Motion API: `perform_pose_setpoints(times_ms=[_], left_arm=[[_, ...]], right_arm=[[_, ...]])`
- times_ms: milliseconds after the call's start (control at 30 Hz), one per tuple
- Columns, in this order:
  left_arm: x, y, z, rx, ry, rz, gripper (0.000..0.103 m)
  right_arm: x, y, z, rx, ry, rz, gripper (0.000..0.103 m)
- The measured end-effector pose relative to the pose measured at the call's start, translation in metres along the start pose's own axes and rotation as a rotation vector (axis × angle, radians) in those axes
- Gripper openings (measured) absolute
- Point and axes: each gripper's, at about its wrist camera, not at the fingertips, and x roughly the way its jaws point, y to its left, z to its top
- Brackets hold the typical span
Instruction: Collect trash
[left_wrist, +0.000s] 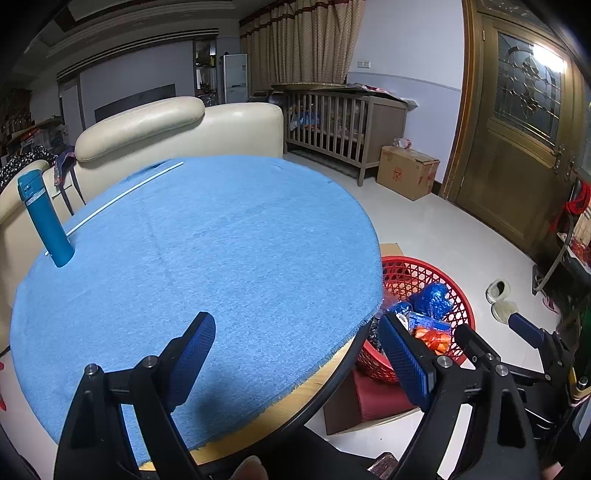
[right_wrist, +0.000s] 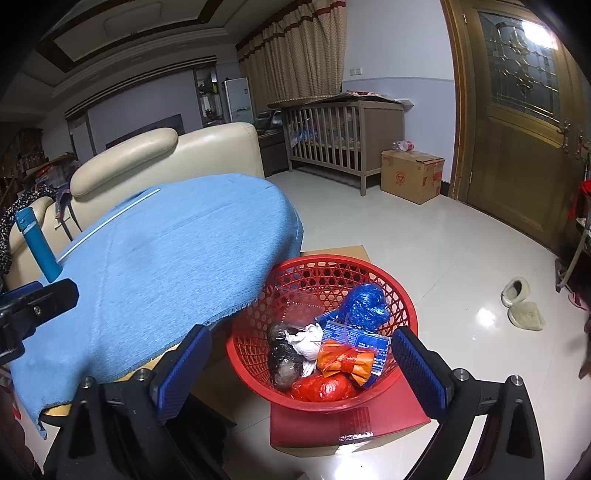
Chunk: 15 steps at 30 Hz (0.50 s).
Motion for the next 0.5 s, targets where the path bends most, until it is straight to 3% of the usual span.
perform_pose_setpoints(times_ms=[500], left_arm=[[-0.009, -0.014, -0.006, 0.073, -0.041, -0.044, 0.09]], right_arm=[[0.003, -0.003, -0.002, 0.011, 0.006, -0.015, 0.099]])
